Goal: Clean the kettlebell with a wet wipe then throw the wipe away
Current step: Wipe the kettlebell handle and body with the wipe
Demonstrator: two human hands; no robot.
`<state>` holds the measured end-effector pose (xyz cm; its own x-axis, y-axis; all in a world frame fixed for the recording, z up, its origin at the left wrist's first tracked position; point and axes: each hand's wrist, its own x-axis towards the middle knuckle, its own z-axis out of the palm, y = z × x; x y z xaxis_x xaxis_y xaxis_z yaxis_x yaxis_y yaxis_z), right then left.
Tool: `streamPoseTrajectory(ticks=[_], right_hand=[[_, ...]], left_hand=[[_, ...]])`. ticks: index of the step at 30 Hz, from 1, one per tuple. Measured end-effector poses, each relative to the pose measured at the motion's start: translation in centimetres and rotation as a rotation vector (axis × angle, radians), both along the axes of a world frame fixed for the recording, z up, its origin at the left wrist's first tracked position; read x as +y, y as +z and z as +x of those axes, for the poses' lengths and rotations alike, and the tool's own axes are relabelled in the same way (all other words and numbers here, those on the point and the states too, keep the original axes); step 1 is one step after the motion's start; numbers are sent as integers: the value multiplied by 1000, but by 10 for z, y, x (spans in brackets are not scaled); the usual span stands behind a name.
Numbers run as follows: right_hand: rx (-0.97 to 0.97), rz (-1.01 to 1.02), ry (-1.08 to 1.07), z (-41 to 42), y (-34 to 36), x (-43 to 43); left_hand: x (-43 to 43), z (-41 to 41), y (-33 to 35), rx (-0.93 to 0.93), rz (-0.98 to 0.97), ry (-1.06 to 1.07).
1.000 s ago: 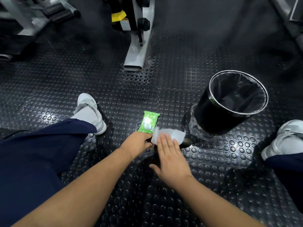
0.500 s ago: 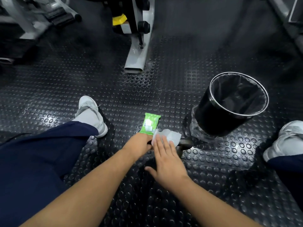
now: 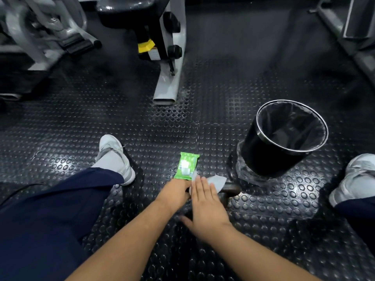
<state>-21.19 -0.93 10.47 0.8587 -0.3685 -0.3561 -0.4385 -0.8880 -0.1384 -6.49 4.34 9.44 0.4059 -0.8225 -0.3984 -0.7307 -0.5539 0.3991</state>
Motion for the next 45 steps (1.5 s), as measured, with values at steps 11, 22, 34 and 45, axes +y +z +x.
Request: streamPoseTrajectory(ticks=[11, 22, 34, 45], right_hand=[[-125, -64, -145, -48, -28, -38], [-120, -49, 32, -47, -27, -8], [-137, 19, -87, -5, -11, 1], [-159, 21, -233, -47, -16, -22]], left_hand=[[0, 1, -4, 24, 16, 41], [-1, 2, -4, 18, -6, 16], [-3, -3, 3, -15, -19, 9], [-4, -1, -2, 8, 18, 32]])
